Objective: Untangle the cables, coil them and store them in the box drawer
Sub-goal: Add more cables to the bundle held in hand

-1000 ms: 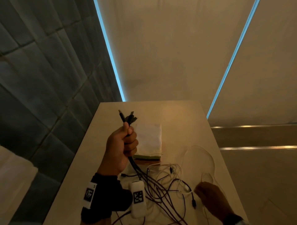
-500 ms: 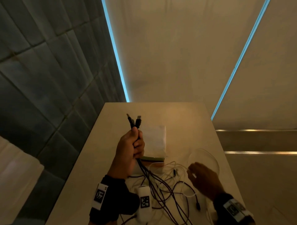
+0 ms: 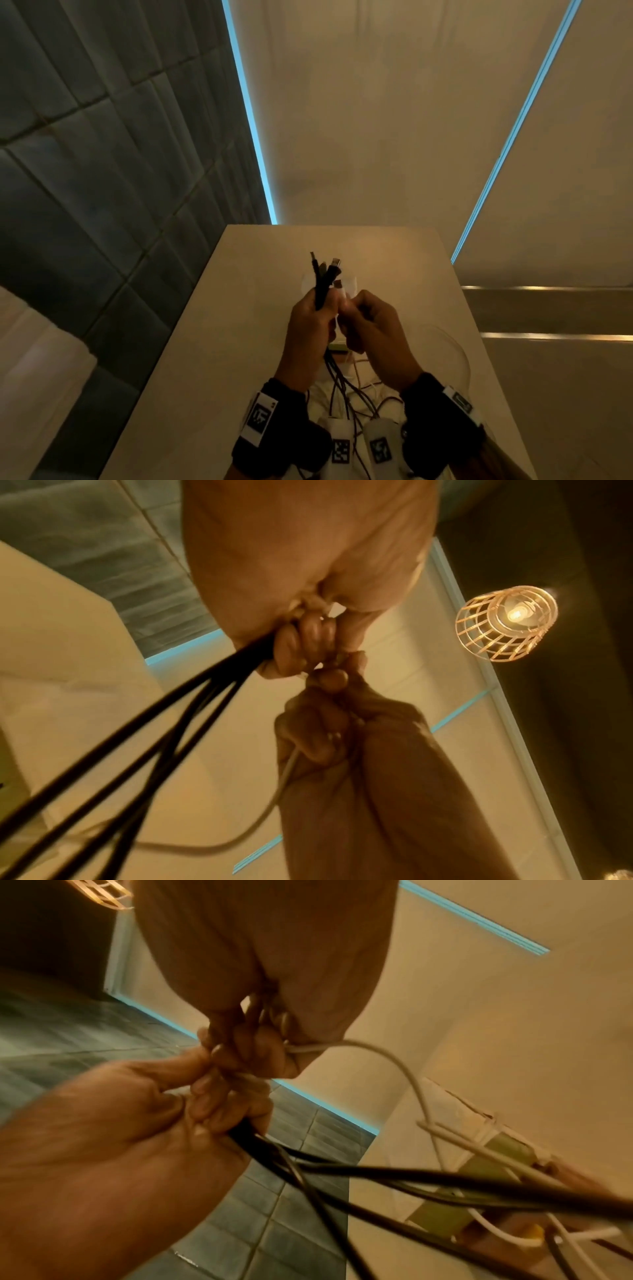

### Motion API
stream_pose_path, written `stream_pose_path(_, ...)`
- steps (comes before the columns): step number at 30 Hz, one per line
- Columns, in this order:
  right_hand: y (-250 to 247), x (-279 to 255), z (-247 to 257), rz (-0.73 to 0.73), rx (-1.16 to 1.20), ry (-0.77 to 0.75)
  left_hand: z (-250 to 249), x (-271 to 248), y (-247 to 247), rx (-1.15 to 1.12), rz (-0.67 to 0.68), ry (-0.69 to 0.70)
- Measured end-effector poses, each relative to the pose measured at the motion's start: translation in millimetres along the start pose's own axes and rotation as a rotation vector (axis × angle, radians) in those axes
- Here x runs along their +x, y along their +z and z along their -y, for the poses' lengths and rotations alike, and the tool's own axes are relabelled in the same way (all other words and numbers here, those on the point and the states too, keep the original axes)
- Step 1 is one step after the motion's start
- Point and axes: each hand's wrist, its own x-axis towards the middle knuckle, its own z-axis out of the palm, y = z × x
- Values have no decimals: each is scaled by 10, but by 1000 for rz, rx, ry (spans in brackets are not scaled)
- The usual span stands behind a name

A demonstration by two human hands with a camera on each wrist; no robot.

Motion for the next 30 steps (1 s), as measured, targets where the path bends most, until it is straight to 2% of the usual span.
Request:
stream_pose_path(3, -18, -54, -142, 73, -74, 23, -16, 49, -107, -134, -113, 12)
stream_pose_path(5, -22, -89, -166, 41, -118, 21, -22, 68, -145, -195, -99, 29)
stream_pose_path(9, 58, -22, -31, 28, -113, -37, -47, 3, -80, -15, -61, 59)
stream_pose_path(13, 81, 32, -55, 148, -194, -86, -94, 49, -105, -112, -132, 82)
stream_pose_path(17, -26, 39, -368, 242, -230, -44, -158, 92, -206, -436, -91, -16)
stream_pose_path(23, -98, 72, -869, 262, -322, 70, -224, 90, -431, -523, -121, -5)
stream_pose_path(30, -243, 50, -1426, 206, -517, 150, -321, 34, -645, -566, -162, 23)
